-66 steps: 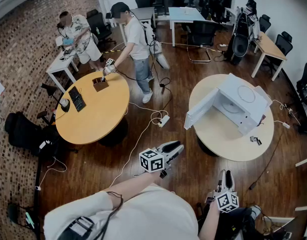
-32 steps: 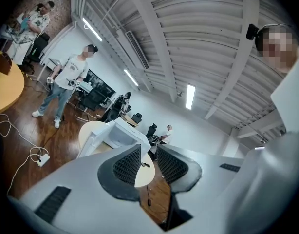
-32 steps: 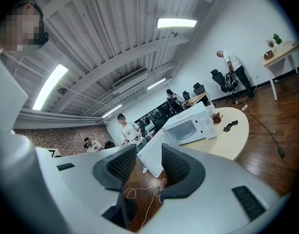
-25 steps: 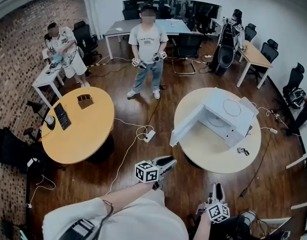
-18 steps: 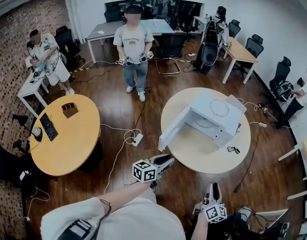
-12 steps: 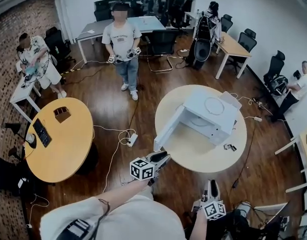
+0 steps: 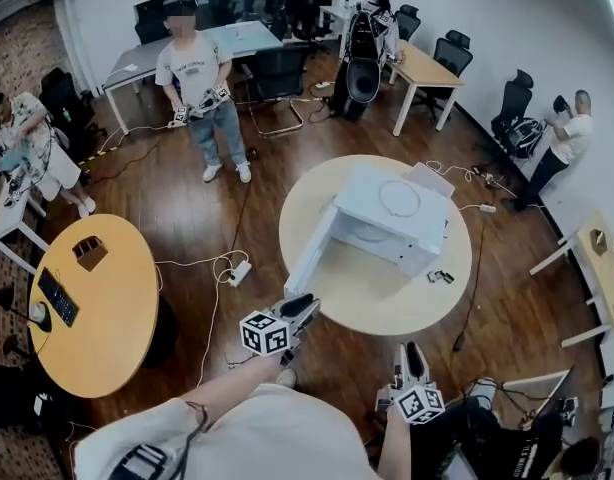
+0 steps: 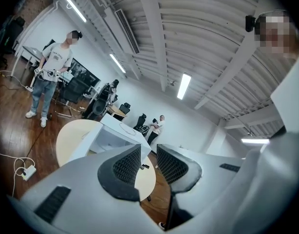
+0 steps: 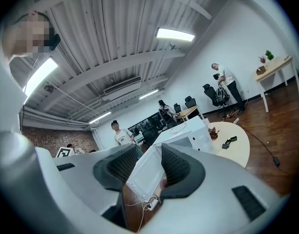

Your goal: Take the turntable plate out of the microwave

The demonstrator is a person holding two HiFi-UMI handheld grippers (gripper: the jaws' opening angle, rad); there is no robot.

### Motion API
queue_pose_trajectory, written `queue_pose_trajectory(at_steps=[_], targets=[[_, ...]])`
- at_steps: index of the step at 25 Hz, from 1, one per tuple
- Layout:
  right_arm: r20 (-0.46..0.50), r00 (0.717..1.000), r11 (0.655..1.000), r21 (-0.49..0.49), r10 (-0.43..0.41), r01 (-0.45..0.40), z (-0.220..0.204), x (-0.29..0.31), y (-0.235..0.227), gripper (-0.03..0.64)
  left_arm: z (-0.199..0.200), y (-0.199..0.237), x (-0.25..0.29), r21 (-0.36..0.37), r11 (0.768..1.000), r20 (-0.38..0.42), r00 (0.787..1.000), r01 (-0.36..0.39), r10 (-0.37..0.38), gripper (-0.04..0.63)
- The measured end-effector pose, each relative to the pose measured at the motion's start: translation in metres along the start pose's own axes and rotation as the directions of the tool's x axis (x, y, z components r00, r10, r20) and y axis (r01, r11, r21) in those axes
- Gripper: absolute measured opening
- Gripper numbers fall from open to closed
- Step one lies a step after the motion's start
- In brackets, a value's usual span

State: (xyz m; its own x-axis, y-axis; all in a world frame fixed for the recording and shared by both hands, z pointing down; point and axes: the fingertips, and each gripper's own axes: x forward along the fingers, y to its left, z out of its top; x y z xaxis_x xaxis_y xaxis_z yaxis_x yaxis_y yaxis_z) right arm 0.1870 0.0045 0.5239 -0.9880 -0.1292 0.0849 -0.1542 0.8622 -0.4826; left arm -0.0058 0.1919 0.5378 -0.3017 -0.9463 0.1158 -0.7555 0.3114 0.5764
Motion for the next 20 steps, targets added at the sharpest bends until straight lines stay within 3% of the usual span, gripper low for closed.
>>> queue_pose_trajectory(at_steps=[10,20], targets=[[-0.023,0.997,0.998,-0.016,-0.068,0.067,-0.022,0.034,0.003,0.156,0.002,0.022,-0.005,0.019,0.995,-0.067,0.993,0.098,-0.096,0.087],[-0.04,0.996,0.995,-0.058,-0.079,0.077,-0.033,0.064,0.032,0.155,0.004,0.045,-0.011,-0.062,0.985,-0.056,0.985,0.16,-0.163,0.087]])
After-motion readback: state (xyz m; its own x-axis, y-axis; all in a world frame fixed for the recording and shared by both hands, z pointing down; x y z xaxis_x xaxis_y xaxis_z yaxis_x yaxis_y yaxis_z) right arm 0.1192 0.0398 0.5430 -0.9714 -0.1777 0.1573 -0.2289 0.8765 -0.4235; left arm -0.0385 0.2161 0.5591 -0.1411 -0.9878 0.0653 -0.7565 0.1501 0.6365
